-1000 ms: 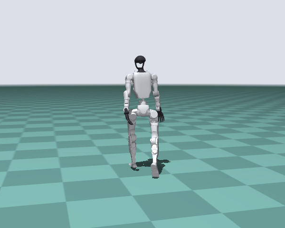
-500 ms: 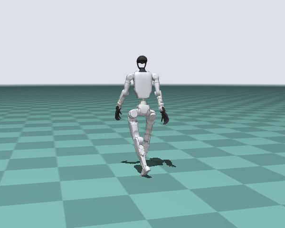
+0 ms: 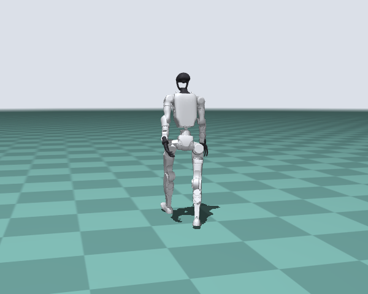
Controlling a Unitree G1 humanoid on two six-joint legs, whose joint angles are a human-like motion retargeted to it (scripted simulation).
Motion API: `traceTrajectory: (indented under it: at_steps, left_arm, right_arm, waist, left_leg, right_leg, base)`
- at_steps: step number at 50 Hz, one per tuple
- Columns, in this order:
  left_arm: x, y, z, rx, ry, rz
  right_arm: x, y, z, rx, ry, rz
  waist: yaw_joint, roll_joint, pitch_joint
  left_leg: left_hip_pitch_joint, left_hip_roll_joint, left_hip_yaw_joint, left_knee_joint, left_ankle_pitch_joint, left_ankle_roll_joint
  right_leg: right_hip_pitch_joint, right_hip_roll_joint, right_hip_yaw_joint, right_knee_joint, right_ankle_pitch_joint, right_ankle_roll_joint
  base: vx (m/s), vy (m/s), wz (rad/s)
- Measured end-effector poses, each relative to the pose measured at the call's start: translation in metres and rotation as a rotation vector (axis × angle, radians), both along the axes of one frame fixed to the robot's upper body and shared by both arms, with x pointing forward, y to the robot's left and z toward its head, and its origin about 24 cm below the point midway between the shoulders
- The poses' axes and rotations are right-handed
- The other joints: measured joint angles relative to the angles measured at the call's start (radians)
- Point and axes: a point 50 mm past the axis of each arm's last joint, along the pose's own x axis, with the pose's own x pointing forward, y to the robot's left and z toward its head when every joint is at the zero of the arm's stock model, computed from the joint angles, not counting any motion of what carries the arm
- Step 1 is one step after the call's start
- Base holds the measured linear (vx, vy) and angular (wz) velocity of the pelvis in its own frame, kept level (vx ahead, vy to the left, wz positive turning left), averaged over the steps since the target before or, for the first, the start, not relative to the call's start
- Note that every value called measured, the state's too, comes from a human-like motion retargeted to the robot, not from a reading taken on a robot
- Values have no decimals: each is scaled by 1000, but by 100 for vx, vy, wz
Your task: Walk run
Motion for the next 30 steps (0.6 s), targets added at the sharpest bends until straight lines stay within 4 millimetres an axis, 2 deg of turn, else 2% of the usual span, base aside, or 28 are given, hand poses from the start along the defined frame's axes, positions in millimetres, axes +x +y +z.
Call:
traceTrajectory:
  at_steps: [2,3,4,5,6,7,8,10,12,15,17,20,23,25,27,28,30]
  left_arm:
    - [4,5,-1,21,-14,-15]
    - [10,7,-2,31,-38,-26]
    - [19,8,-5,41,-76,-26]
    - [30,9,-8,51,-120,-22]
    - [42,13,-10,63,-168,-20]
    - [55,17,-11,76,-215,-18]
    - [68,23,-12,90,-264,-20]
    - [102,35,-12,134,-390,-19]
    - [139,47,-9,199,-517,-23]
    - [189,63,2,260,-678,-69]
    - [226,70,14,257,-786,-118]
    - [277,80,38,244,-939,-192]
    - [318,85,65,252,-1104,-255]
    - [336,84,78,261,-1207,-284]
    - [340,73,79,255,-1273,-294]
    - [338,67,75,249,-1288,-287]
    - [321,57,60,238,-1261,-253]
  right_arm:
    - [-23,-1,-10,19,79,-37]
    - [-39,-2,-16,33,137,-61]
    - [-54,-1,-22,47,197,-80]
    - [-69,1,-27,61,257,-96]
    - [-84,3,-31,62,309,-118]
    - [-98,3,-33,59,360,-138]
    - [-111,0,-35,48,411,-153]
    - [-127,-5,-36,24,480,-139]
    - [-139,-9,-36,-21,501,-83]
    - [-160,-16,-34,-90,519,-55]
    - [-176,-19,-33,-110,549,-80]
    - [-199,-19,-32,-97,620,-146]
    - [-216,-11,-32,-33,689,-238]
    - [-225,-6,-33,14,714,-306]
    - [-231,-5,-32,47,728,-368]
    - [-232,-7,-32,56,730,-386]
    - [-230,-13,-31,46,727,-371]
  waist:
    - [22,14,-22]
    - [38,20,-28]
    - [54,22,-31]
    - [70,22,-31]
    - [49,36,-30]
    - [30,51,-29]
    - [16,68,-26]
    - [13,78,-10]
    - [-39,76,11]
    - [-128,78,32]
    - [-181,78,35]
    - [-238,63,38]
    - [-280,42,41]
    - [-280,35,29]
    - [-261,41,15]
    - [-251,51,7]
    - [-232,55,-11]
  left_leg:
    - [27,12,44,62,47,19]
    - [43,36,28,82,85,7]
    - [49,55,5,124,79,5]
    - [49,72,-20,178,52,8]
    - [83,67,-67,187,15,7]
    - [125,73,-81,188,-19,6]
    - [183,100,-30,174,-46,9]
    - [276,116,11,131,-71,-3]
    - [368,82,10,64,-79,-20]
    - [479,29,-32,-35,-69,-40]
    - [531,-3,-73,-75,-79,-47]
    - [609,-42,-115,-117,-112,-69]
    - [699,-76,-153,-144,-161,-85]
    - [746,-85,-158,-150,-196,-95]
    - [786,-87,-163,-135,-210,-124]
    - [802,-82,-164,-121,-199,-148]
    - [833,-97,-158,-85,-124,-201]
  right_leg:
    - [32,17,21,50,71,46]
    - [42,23,21,89,140,55]
    - [37,0,-17,155,236,47]
    - [23,-37,-75,234,345,30]
    - [-14,-26,-64,340,444,38]
    - [-51,-20,-70,446,520,36]
    - [-85,-25,-109,557,553,15]
    - [-190,-66,-129,766,464,-29]
    - [-326,-118,-142,916,373,-53]
    - [-509,-105,-128,939,310,-33]
    - [-597,-117,-157,832,262,-42]
    - [-698,-172,-226,578,193,-101]
    - [-766,-154,-200,245,151,-125]
    - [-812,-126,-157,101,137,-100]
    - [-829,-112,-170,100,123,-132]
    - [-830,-101,-162,138,137,-181]
    - [-788,-125,-335,192,220,-217]
  base:
    - [143,29,-40]
    - [136,25,-73]
    - [122,17,-107]
    - [123,13,-76]
    - [125,13,-24]
    - [125,14,34]
    - [104,13,9]
    - [81,11,-25]
    - [99,16,27]
    - [80,11,95]
    - [101,7,115]
    - [82,-3,89]
    - [116,-17,73]
    - [97,-16,28]
    - [111,-12,8]
    - [112,-6,-13]
    - [108,-1,-32]
